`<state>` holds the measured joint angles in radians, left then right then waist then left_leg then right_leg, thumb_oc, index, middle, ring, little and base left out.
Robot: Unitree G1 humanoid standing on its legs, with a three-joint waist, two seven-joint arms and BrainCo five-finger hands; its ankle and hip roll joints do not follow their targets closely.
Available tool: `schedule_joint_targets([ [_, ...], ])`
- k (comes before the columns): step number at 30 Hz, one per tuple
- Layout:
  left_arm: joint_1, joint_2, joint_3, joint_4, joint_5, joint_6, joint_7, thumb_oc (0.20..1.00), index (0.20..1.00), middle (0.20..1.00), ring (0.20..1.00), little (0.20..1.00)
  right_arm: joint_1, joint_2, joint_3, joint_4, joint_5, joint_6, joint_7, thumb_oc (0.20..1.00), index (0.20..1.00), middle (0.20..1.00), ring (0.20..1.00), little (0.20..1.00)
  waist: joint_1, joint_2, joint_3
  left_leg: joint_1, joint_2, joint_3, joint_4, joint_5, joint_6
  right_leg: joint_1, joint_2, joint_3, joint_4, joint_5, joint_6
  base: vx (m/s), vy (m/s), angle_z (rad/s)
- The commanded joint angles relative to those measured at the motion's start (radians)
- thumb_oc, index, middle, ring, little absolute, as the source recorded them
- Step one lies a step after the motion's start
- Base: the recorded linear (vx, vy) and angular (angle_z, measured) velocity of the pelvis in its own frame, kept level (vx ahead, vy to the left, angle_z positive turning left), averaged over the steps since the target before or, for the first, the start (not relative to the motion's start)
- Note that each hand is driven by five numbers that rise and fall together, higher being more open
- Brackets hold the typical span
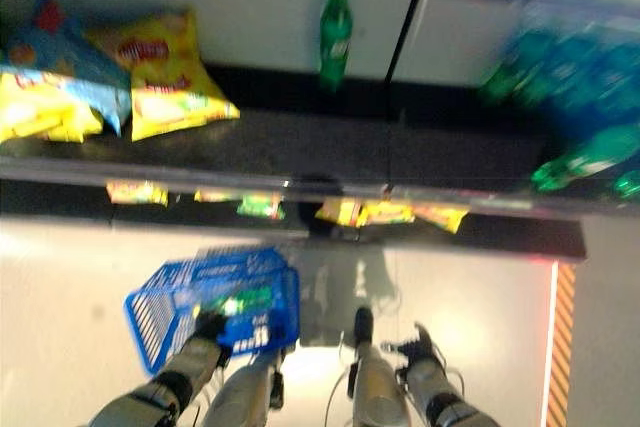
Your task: Pick up the snacks into the basket
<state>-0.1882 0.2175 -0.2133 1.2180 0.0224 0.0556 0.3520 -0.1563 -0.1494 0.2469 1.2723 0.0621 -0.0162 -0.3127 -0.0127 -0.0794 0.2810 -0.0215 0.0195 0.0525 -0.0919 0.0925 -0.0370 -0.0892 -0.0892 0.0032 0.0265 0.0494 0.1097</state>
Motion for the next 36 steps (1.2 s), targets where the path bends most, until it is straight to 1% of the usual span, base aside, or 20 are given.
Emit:
schedule_joint_targets([
  [1, -0.001, -0.029, -0.065, 0.052, 0.133, -0.016, -0.038, 0.2, 0.2, 0.2, 0.2, 0.2, 0.01, -0.021, 0.017, 0.052, -0.041, 0.017, 0.045, 1.0, 1.0, 1.0, 1.0, 1.0, -0.015, 0.099, -0.068, -0.007, -0.112, 0.007, 0.019, -0.056, 0.045, -0.004, 0.118, 0.008, 0.067, -0.073, 0.003, 0.08, -0.015, 0.06],
  [6, 0.069, -0.083, -0.09, 0.022, 0.163, -0.027, -0.042, 0.2, 0.2, 0.2, 0.2, 0.2, 0.068, -0.043, -0.035, 0.059, -0.059, 0.023, 0.044, 1.0, 1.0, 1.0, 1.0, 1.0, -0.024, 0.126, -0.154, 0.014, -0.114, 0.027, 0.033, -0.073, 0.04, 0.083, 0.11, 0.006, -0.052, -0.042, -0.005, 0.09, -0.034, -0.05],
  [9, 0.065, -0.091, -0.104, 0.011, 0.168, -0.027, -0.039, 0.2, 0.2, 0.2, 0.2, 0.2, 0.07, -0.049, -0.032, 0.061, -0.066, 0.026, 0.044, 1.0, 1.0, 1.0, 1.0, 1.0, -0.026, 0.13, -0.149, 0.003, -0.123, 0.023, 0.062, -0.08, 0.038, 0.09, 0.109, 0.0, -0.061, -0.04, -0.008, -0.04, -0.002, 0.05],
  [11, 0.06, -0.093, -0.172, -0.04, 0.229, -0.03, -0.036, 0.2, 0.2, 0.2, 0.2, 0.2, 0.071, -0.053, -0.024, 0.064, -0.08, 0.028, 0.028, 1.0, 1.0, 1.0, 1.0, 1.0, -0.03, 0.129, -0.135, -0.018, -0.146, -0.01, 0.15, -0.116, 0.024, 0.104, 0.094, -0.017, -0.064, -0.036, -0.013, -0.09, 0.036, 0.08],
  [12, 0.06, -0.09, -0.189, -0.052, 0.25, -0.032, -0.037, 0.2, 0.2, 0.2, 0.2, 0.2, 0.07, -0.051, -0.024, 0.056, -0.074, 0.025, 0.024, 1.0, 1.0, 1.0, 1.0, 1.0, -0.034, 0.122, -0.136, -0.017, -0.136, -0.013, 0.15, -0.125, 0.021, 0.103, 0.083, -0.014, -0.066, -0.033, -0.01, -0.07, 0.096, 0.27],
  [14, 0.065, -0.081, -0.183, -0.054, 0.253, -0.031, -0.028, 0.2, 0.2, 0.2, 0.2, 0.2, 0.066, -0.049, -0.008, 0.032, -0.08, 0.018, 0.018, 1.0, 1.0, 1.0, 1.0, 1.0, -0.03, 0.106, -0.137, -0.02, -0.092, -0.024, 0.154, -0.13, 0.016, 0.093, 0.064, -0.001, -0.064, -0.025, 0.0, -0.04, 0.137, 0.24],
  [16, 0.066, -0.078, -0.179, -0.033, 0.264, -0.023, -0.006, 0.2, 0.2, 0.2, 0.2, 0.2, 0.057, -0.05, 0.007, 0.007, -0.084, 0.012, 0.01, 1.0, 1.0, 1.0, 1.0, 1.0, -0.022, 0.086, -0.144, -0.036, -0.02, -0.04, 0.131, -0.104, 0.002, 0.081, 0.041, 0.016, -0.064, -0.023, 0.009, 0.0, 0.168, 0.02],
  [20, 0.056, -0.069, -0.117, 0.005, 0.203, -0.003, 0.051, 0.2, 0.2, 0.2, 0.2, 0.2, 0.036, -0.055, 0.031, -0.068, -0.086, -0.002, -0.01, 1.0, 1.0, 1.0, 1.0, 1.0, -0.018, 0.068, -0.138, -0.068, 0.154, -0.055, 0.067, 0.01, -0.043, 0.064, 0.003, 0.026, -0.055, -0.045, 0.031, 0.04, 0.261, -0.14],
  [21, 0.047, -0.065, -0.08, 0.022, 0.162, 0.0, 0.088, 0.2, 0.2, 0.2, 0.2, 0.2, 0.03, -0.071, 0.041, -0.122, -0.107, -0.008, -0.035, 1.0, 1.0, 1.0, 1.0, 1.0, -0.016, 0.071, -0.12, -0.085, 0.207, -0.032, 0.037, 0.055, -0.078, 0.074, -0.018, 0.023, -0.056, -0.059, 0.047, 0.04, 0.313, -0.16],
  [22, 0.047, -0.065, -0.08, 0.022, 0.162, -0.001, 0.088, 0.2, 0.2, 0.2, 0.2, 0.2, 0.03, -0.071, 0.042, -0.123, -0.107, -0.007, -0.035, 1.0, 1.0, 1.0, 1.0, 1.0, -0.017, 0.071, -0.118, -0.082, 0.208, -0.033, 0.034, 0.056, -0.079, 0.076, -0.017, 0.022, -0.056, -0.06, 0.047, 0.1, 0.474, -0.01],
  [23, 0.038, -0.055, -0.06, 0.019, 0.151, -0.001, 0.114, 0.2, 0.2, 0.2, 0.2, 0.2, 0.038, -0.093, 0.032, -0.198, -0.117, -0.013, -0.061, 1.0, 1.0, 1.0, 1.0, 1.0, -0.013, 0.074, -0.108, -0.102, 0.243, -0.005, 0.044, 0.078, -0.107, 0.093, -0.048, 0.02, -0.055, -0.07, 0.066, 0.07, 0.25, 0.15],
  [26, 0.052, -0.054, -0.048, 0.018, 0.153, -0.006, 0.119, 0.2, 0.2, 0.2, 0.2, 0.2, 0.048, -0.105, 0.022, -0.233, -0.124, -0.011, -0.065, 1.0, 1.0, 1.0, 1.0, 1.0, -0.007, 0.073, -0.111, -0.091, 0.235, -0.018, 0.059, 0.042, -0.105, 0.104, -0.065, 0.025, -0.054, -0.07, 0.08, 0.13, 0.316, 0.04],
  [28, 0.063, -0.045, -0.044, 0.026, 0.166, -0.001, 0.121, 0.2, 0.2, 0.2, 0.2, 0.2, 0.094, -0.104, -0.028, -0.293, -0.099, -0.018, -0.065, 1.0, 1.0, 1.0, 1.0, 1.0, -0.007, 0.051, -0.128, -0.103, 0.199, -0.006, 0.113, -0.01, -0.097, 0.125, -0.155, 0.007, -0.026, -0.038, 0.117, 0.25, 0.536, -0.08],
  [29, 0.058, -0.043, -0.04, 0.028, 0.156, -0.005, 0.115, 0.2, 0.2, 0.2, 0.2, 0.2, 0.106, -0.1, -0.044, -0.324, -0.077, -0.024, -0.055, 1.0, 1.0, 1.0, 1.0, 1.0, -0.008, 0.041, -0.132, -0.102, 0.172, 0.009, 0.121, -0.027, -0.083, 0.111, -0.196, 0.005, 0.005, 0.014, 0.126, 0.13, 0.352, 0.39],
  [30, 0.058, -0.043, -0.04, 0.028, 0.156, -0.005, 0.115, 0.2, 0.2, 0.2, 0.2, 0.2, 0.108, -0.1, -0.045, -0.326, -0.077, -0.023, -0.055, 1.0, 1.0, 1.0, 1.0, 1.0, -0.007, 0.039, -0.133, -0.103, 0.169, 0.01, 0.122, -0.028, -0.082, 0.11, -0.199, 0.007, 0.005, 0.014, 0.127, 0.1, 0.417, 0.43],
  [32, 0.035, -0.002, -0.04, -0.004, 0.161, 0.0, 0.108, 0.2, 0.2, 0.2, 0.2, 0.2, 0.128, -0.09, -0.059, -0.533, -0.02, -0.042, -0.036, 1.0, 1.0, 1.0, 1.0, 1.0, -0.007, 0.021, -0.13, -0.082, 0.127, 0.04, 0.082, -0.047, -0.052, 0.041, -0.218, -0.017, 0.064, 0.092, 0.104, 0.06, 0.357, -0.06],
  [33, 0.035, -0.002, -0.04, -0.004, 0.161, 0.0, 0.108, 0.2, 0.2, 0.2, 0.2, 0.2, 0.128, -0.09, -0.059, -0.533, -0.02, -0.042, -0.036, 1.0, 1.0, 1.0, 1.0, 1.0, -0.007, 0.021, -0.13, -0.082, 0.127, 0.04, 0.082, -0.046, -0.052, 0.041, -0.219, -0.017, 0.065, 0.092, 0.104, 0.06, 0.419, -0.37],
  [34, 0.028, 0.016, -0.029, -0.008, 0.171, 0.007, 0.103, 0.2, 0.2, 0.2, 0.2, 0.2, 0.139, -0.082, -0.063, -0.644, 0.019, -0.064, -0.027, 1.0, 1.0, 1.0, 1.0, 1.0, 0.0, 0.026, -0.123, -0.06, 0.097, 0.077, 0.05, -0.054, -0.035, 0.017, -0.242, -0.11, 0.082, 0.131, 0.093, 0.06, 0.399, -0.35],
  [35, 0.027, 0.02, -0.025, -0.007, 0.175, 0.011, 0.1, 0.2, 0.2, 0.2, 0.2, 0.2, 0.147, -0.082, -0.063, -0.677, 0.025, -0.071, -0.021, 1.0, 1.0, 1.0, 1.0, 1.0, -0.006, 0.035, -0.118, -0.05, 0.086, 0.076, 0.036, -0.051, -0.029, 0.018, -0.228, -0.125, 0.099, 0.111, 0.085, 0.1, 0.569, -0.36],
  [36, 0.021, 0.027, -0.026, -0.01, 0.187, 0.019, 0.088, 0.2, 0.2, 0.2, 0.2, 0.2, 0.157, -0.087, -0.067, -0.743, 0.041, -0.089, -0.007, 1.0, 1.0, 1.0, 1.0, 1.0, -0.024, 0.044, -0.118, -0.044, 0.064, 0.075, 0.028, -0.048, -0.018, 0.015, -0.165, -0.08, 0.145, 0.064, 0.071, 0.1, 0.392, -0.24],
])
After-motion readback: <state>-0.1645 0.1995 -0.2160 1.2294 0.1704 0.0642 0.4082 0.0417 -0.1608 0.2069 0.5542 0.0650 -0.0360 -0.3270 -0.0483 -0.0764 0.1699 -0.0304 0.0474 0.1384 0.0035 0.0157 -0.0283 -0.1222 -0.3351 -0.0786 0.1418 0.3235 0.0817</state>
